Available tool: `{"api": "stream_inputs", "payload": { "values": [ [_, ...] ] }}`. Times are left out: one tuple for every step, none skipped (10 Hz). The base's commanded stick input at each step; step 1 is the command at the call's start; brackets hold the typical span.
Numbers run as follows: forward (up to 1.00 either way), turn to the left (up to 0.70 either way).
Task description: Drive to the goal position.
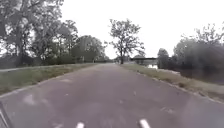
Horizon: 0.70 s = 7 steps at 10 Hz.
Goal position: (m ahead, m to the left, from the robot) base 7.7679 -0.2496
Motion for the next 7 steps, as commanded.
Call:
{"api": "stream_inputs", "payload": {
  "values": [
    [0.7, 0.0],
    [0.7, 0.0],
    [0.7, 0.0],
    [0.7, 0.0],
    [0.7, 0.0],
    [0.7, 0.0],
    [0.7, 0.0]
  ]
}}
